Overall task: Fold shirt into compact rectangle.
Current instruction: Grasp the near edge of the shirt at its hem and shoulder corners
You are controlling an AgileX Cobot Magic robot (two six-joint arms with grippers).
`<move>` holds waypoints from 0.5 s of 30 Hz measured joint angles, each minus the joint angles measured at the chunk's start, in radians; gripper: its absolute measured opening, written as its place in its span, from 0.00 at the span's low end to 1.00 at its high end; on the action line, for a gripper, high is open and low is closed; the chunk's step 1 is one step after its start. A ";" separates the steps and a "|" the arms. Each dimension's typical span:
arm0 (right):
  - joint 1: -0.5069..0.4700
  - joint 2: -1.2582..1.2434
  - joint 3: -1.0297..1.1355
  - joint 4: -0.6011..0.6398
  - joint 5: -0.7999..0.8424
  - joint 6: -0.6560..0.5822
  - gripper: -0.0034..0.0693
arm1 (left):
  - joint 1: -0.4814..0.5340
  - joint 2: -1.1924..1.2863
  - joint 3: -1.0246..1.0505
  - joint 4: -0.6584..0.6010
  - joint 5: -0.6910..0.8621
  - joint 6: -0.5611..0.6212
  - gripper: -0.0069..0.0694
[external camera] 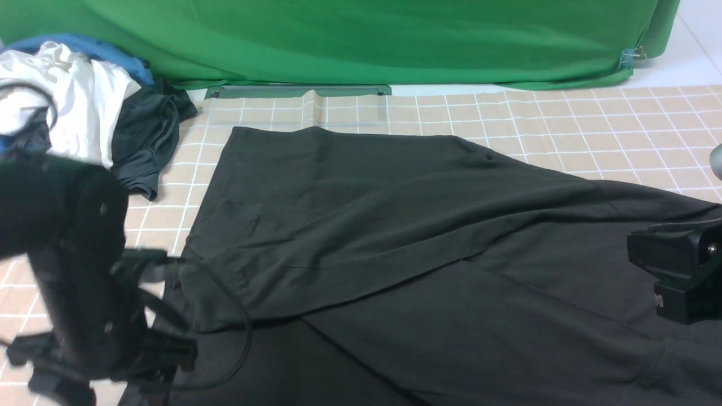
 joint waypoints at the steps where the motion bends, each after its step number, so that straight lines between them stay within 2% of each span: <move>1: 0.000 0.000 0.000 0.000 0.000 0.000 0.32 | 0.000 -0.007 0.018 0.000 -0.011 -0.009 0.83; 12: 0.000 0.000 -0.005 0.001 0.011 0.000 0.32 | 0.000 -0.043 0.169 -0.026 -0.199 -0.080 0.82; 13: 0.000 0.001 -0.009 0.001 0.027 0.000 0.32 | 0.000 -0.045 0.173 -0.030 -0.204 -0.080 0.80; 15: 0.000 0.008 -0.029 0.001 0.102 0.000 0.32 | 0.000 -0.045 0.173 -0.043 -0.207 -0.082 0.69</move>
